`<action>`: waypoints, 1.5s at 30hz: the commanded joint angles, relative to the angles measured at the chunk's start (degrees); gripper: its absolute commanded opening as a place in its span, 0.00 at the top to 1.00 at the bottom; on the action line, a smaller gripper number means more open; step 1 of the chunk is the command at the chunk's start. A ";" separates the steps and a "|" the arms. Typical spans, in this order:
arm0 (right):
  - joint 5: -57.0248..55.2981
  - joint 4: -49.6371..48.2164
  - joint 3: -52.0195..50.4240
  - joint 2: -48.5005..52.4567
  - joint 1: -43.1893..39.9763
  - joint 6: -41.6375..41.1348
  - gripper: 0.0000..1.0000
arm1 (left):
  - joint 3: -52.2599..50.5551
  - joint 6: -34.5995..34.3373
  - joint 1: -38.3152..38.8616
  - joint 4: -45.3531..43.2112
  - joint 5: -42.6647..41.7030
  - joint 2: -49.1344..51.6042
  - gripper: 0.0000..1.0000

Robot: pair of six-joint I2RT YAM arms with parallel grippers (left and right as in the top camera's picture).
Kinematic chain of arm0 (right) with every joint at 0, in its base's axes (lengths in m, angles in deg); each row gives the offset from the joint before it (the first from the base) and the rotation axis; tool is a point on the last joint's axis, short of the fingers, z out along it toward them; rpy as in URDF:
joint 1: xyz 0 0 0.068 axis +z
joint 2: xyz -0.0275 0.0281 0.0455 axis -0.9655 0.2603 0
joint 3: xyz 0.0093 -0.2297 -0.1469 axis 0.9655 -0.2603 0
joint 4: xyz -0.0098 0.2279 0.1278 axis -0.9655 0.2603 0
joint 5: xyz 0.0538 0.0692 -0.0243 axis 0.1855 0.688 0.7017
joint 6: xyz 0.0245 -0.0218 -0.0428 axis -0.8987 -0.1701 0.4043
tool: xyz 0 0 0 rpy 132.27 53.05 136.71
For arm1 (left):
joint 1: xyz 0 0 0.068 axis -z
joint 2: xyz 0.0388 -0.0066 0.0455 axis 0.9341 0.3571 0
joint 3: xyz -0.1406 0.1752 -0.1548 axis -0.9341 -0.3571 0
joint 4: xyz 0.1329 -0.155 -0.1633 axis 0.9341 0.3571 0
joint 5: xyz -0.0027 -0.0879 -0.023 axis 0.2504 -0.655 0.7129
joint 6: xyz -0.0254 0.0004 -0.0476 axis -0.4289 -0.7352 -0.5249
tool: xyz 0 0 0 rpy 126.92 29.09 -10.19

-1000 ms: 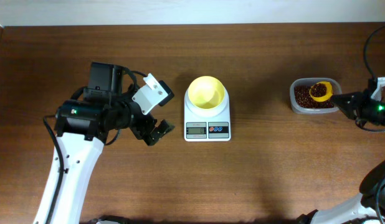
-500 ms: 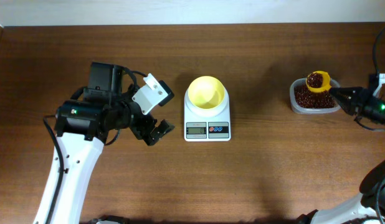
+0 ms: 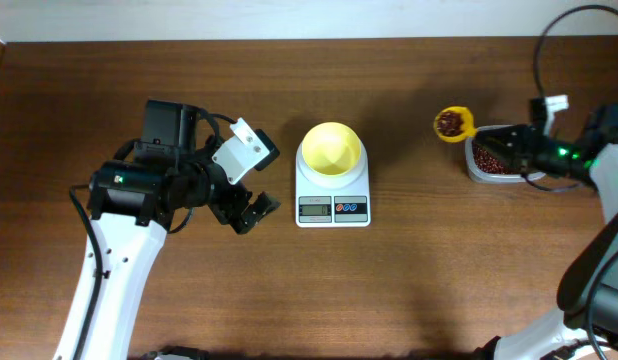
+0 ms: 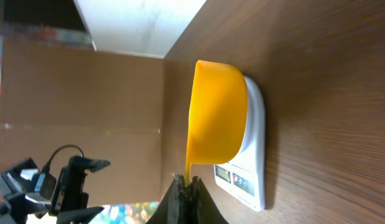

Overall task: Scoop item into bowl and weigh 50g on scale
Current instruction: 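Lift the filled scoop and carry it left over the yellow bowl, then tilt the scoop with the right gripper to pour beans into the bowl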

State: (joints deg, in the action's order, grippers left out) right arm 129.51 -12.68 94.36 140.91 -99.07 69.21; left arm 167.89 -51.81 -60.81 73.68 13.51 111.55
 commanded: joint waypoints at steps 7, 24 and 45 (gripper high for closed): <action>3.91 -4.59 -0.20 0.42 12.98 -3.69 0.96 | -0.17 0.90 -0.20 0.09 0.00 0.31 0.01; -1.09 -15.06 -0.20 0.42 24.22 -10.38 0.96 | -0.17 0.90 -0.20 0.11 0.00 0.31 0.01; -19.96 -20.33 -0.20 0.42 32.26 -1.55 0.96 | -0.17 0.90 -0.20 0.09 0.00 0.31 0.01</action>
State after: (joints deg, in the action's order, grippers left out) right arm 110.34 -32.50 94.04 140.91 -67.99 64.06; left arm 167.89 -51.81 -60.81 73.68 13.51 111.55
